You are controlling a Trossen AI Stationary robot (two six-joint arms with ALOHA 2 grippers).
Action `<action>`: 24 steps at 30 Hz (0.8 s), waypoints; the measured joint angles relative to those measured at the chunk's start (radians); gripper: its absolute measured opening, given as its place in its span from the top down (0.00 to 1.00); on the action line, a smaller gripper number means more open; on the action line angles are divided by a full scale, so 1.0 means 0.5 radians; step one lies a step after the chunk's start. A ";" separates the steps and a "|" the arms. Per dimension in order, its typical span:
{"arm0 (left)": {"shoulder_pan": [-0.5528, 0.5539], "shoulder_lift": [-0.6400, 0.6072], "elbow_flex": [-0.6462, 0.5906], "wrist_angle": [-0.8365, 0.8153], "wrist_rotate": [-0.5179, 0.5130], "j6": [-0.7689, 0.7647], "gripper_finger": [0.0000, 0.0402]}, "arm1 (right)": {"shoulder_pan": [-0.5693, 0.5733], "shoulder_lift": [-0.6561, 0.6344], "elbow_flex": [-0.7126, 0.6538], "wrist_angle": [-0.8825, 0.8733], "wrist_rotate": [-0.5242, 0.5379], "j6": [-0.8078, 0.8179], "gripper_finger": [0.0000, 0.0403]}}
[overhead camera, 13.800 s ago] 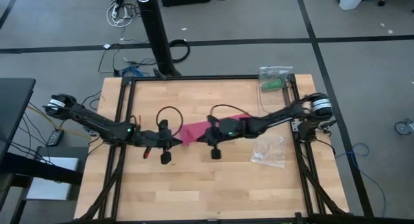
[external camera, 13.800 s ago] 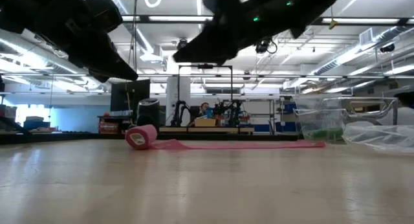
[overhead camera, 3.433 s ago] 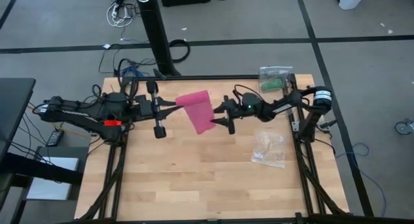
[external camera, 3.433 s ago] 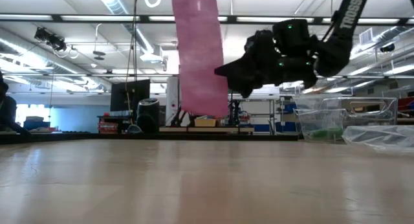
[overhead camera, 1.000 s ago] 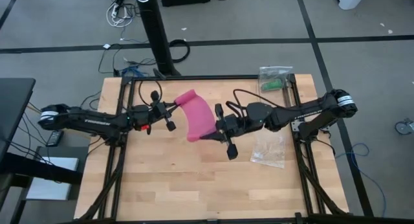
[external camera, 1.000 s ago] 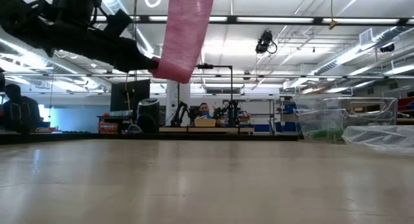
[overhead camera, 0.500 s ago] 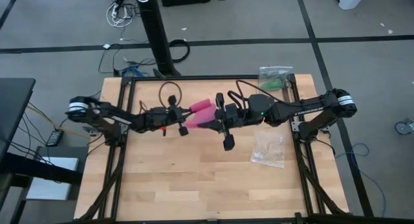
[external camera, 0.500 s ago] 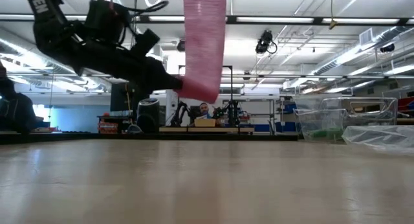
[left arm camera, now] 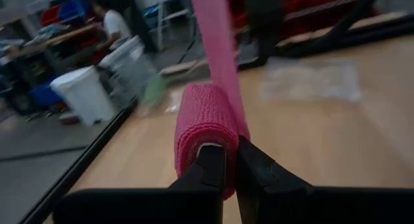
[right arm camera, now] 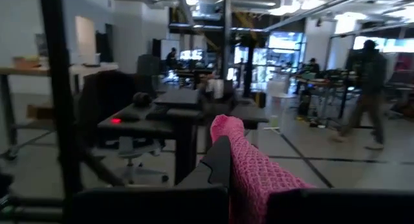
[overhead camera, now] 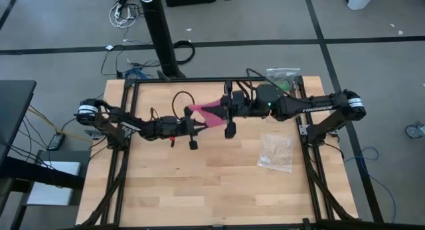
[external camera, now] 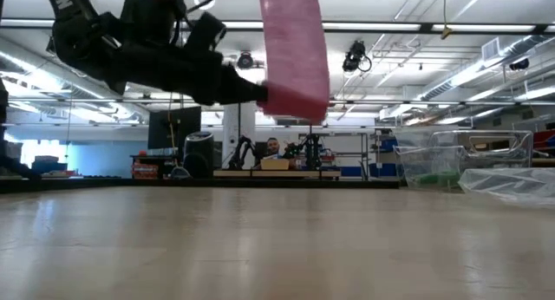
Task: Roll bandage
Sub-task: Roll the pink bandage
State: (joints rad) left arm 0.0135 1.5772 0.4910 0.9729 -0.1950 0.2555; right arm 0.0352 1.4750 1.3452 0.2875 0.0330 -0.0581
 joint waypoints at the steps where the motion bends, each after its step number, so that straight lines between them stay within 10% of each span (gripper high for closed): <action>1: -0.026 0.000 0.008 0.010 0.006 0.000 0.95 | -0.027 0.000 0.001 0.014 0.001 0.008 1.00; 24: -0.159 -0.002 0.038 -0.033 -0.012 -0.310 0.95 | -0.201 -0.010 0.224 -0.005 0.085 0.009 1.00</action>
State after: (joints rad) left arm -0.0661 1.5764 0.5102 0.9566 -0.2012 0.1004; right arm -0.0654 1.4700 1.4570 0.2851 0.0754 -0.0537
